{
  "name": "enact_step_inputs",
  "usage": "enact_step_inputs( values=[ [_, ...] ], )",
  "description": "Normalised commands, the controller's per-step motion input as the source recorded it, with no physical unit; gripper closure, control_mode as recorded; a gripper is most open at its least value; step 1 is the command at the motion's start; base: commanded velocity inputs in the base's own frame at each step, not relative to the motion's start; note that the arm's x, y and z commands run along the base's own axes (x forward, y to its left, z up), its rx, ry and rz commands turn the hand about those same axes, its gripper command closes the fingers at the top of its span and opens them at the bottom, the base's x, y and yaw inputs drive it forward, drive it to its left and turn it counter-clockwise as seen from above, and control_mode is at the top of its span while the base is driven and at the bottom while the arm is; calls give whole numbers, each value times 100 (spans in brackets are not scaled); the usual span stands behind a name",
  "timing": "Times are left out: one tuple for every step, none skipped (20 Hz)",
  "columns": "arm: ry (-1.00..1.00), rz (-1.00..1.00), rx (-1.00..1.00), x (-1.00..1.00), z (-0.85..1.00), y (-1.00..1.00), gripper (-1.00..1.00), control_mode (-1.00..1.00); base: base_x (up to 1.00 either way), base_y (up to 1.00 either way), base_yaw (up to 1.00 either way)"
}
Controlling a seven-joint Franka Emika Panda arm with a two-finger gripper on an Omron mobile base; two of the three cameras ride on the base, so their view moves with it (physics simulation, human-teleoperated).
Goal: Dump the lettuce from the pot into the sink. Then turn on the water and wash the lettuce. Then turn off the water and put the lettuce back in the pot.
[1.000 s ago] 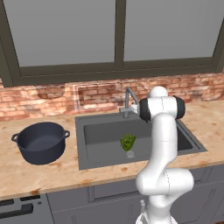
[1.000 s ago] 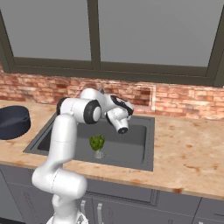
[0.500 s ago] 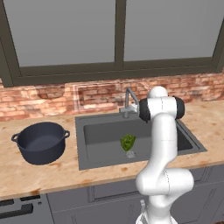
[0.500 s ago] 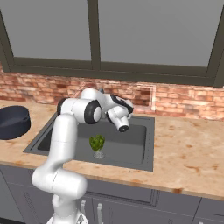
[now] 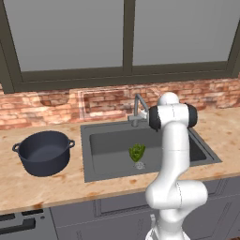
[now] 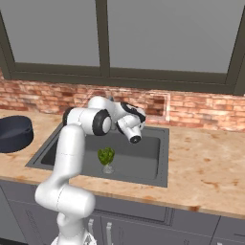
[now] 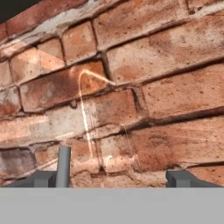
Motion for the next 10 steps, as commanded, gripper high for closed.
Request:
enact_step_inputs(
  values=[
    [0, 0, 3, 12, -19, 0, 100, -100, 0, 0, 0],
    [0, 0, 2, 12, -17, 0, 100, -100, 0, 0, 0],
    [0, 0, 2, 13, -16, 0, 100, -100, 0, 0, 0],
    [0, 0, 2, 11, -14, 0, 100, -100, 0, 0, 0],
    [0, 0, 2, 9, -11, 0, 100, -100, 0, 0, 0],
    [0, 0, 2, 8, -11, 0, 100, -100, 0, 0, 0],
    [0, 0, 1, 7, -10, 0, 100, -100, 0, 0, 0],
    [0, 0, 1, 8, -10, 0, 100, -100, 0, 0, 0],
    [0, 0, 1, 8, -10, 0, 100, -100, 0, 0, 0],
    [0, 0, 1, 8, -9, 0, 100, -100, 0, 0, 0]
  ],
)
